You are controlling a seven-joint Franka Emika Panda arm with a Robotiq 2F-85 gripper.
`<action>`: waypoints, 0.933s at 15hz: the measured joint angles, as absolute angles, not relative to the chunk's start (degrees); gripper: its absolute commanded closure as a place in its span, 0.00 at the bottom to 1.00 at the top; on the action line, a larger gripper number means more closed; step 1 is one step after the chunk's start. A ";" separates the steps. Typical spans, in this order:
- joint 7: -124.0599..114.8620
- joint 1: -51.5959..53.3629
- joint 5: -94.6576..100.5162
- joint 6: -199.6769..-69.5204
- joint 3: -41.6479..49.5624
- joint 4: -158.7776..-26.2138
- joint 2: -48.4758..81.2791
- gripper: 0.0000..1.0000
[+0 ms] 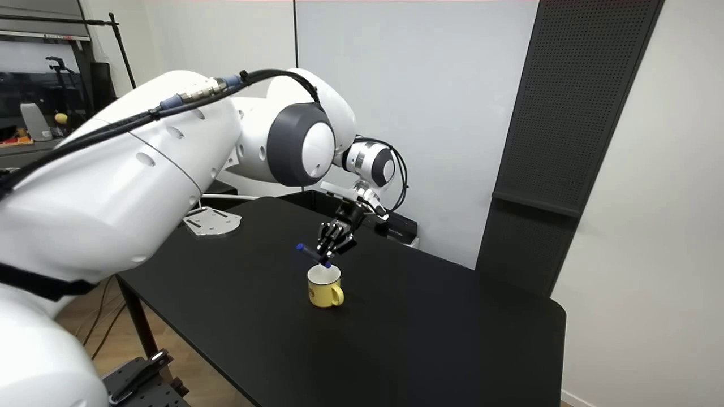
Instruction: Pick the pen on the table and put it in the cup
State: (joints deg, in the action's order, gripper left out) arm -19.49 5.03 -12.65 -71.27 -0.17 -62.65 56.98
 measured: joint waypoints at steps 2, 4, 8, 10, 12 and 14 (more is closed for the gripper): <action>-19.49 5.03 -12.62 -71.16 -0.16 -62.53 57.00 0.95; -19.49 5.03 -12.62 -71.10 -0.16 -62.46 57.01 0.95; -19.49 5.03 -12.60 -70.89 -0.16 -62.34 57.05 0.41; -19.49 5.03 -12.60 -70.54 -0.16 -62.27 57.07 0.27; -19.49 5.03 -12.60 -70.14 -0.16 -62.20 57.08 0.15; -19.49 5.03 -12.60 -69.96 -0.16 -62.14 57.10 0.02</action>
